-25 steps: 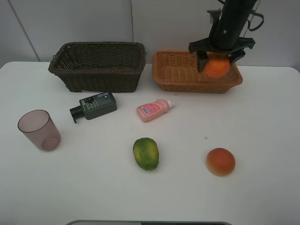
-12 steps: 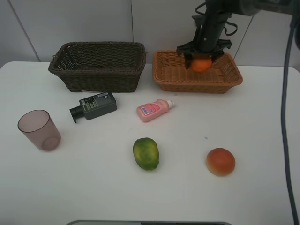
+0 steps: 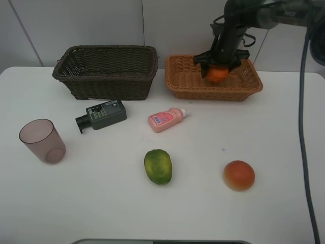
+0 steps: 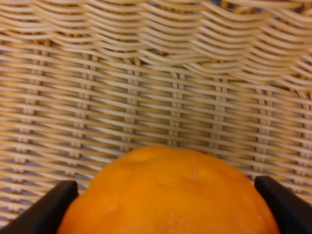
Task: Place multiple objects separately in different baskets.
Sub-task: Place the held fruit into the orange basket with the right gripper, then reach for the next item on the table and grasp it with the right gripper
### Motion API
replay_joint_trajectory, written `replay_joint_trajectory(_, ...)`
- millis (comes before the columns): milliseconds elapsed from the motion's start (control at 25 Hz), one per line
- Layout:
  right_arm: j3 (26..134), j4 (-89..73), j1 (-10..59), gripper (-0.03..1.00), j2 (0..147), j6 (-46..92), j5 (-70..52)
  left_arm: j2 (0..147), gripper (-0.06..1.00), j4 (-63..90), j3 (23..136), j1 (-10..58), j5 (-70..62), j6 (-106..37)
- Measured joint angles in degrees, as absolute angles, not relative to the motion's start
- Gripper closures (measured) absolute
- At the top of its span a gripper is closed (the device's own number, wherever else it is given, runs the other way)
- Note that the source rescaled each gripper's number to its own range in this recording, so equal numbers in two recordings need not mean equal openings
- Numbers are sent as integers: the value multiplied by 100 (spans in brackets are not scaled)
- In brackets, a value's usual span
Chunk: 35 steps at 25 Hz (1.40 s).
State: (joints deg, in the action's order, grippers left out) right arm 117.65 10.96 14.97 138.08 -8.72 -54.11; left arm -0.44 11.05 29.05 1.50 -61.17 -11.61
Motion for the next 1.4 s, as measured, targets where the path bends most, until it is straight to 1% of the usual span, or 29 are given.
replay_joint_trajectory(120, 11765, 1102, 1497, 49, 13821, -872, -5322, -44, -4, 1105, 2905, 150, -6117, -1161)
replay_joint_trajectory(160, 11765, 1102, 1497, 45, 13821, -872, -5316, -44, -4, 1105, 2905, 150, -6117, -1161)
replay_joint_trajectory(240, 11765, 1102, 1497, 21, 13821, -873, -5316, -44, -4, 1105, 2905, 150, -6117, -1161)
replay_joint_trajectory(280, 11765, 1102, 1497, 11, 13821, -873, -5322, -44, -4, 1105, 2905, 150, -6117, -1161)
replay_joint_trajectory(360, 11765, 1084, 1497, 2, 13821, -873, -5406, -44, -4, 1105, 2905, 150, -6117, -1161)
replay_joint_trajectory(400, 11765, 1078, 1497, 0, 13809, -873, -5451, -44, -4, 1105, 2905, 150, -6117, -1161)
replay_joint_trajectory(520, 11765, 1078, 1497, -3, 13668, -873, -5647, -44, -4, 1105, 2905, 150, -6117, -1161)
replay_joint_trajectory(760, 11750, 1076, 1557, -3, 13160, -873, -6466, -44, -4, 1105, 2905, 150, -6117, -1161)
replay_joint_trajectory(840, 11549, 1076, 1620, -3, 12930, -879, -6663, -44, -4, 1105, 2905, 150, -6117, -1161)
replay_joint_trajectory(960, 10898, 1071, 1722, -3, 12412, -964, -6652, -44, -4, 1105, 2905, 150, -6117, -1161)
replay_joint_trajectory(1200, 9062, 1027, 1978, -3, 11144, -1134, -6196, -44, -4, 1105, 2905, 150, -6117, -1161)
replay_joint_trajectory(1400, 7837, 954, 2614, -3, 10234, -1405, -5921, -44, -4, 1105, 2905, 150, -6117, -1161)
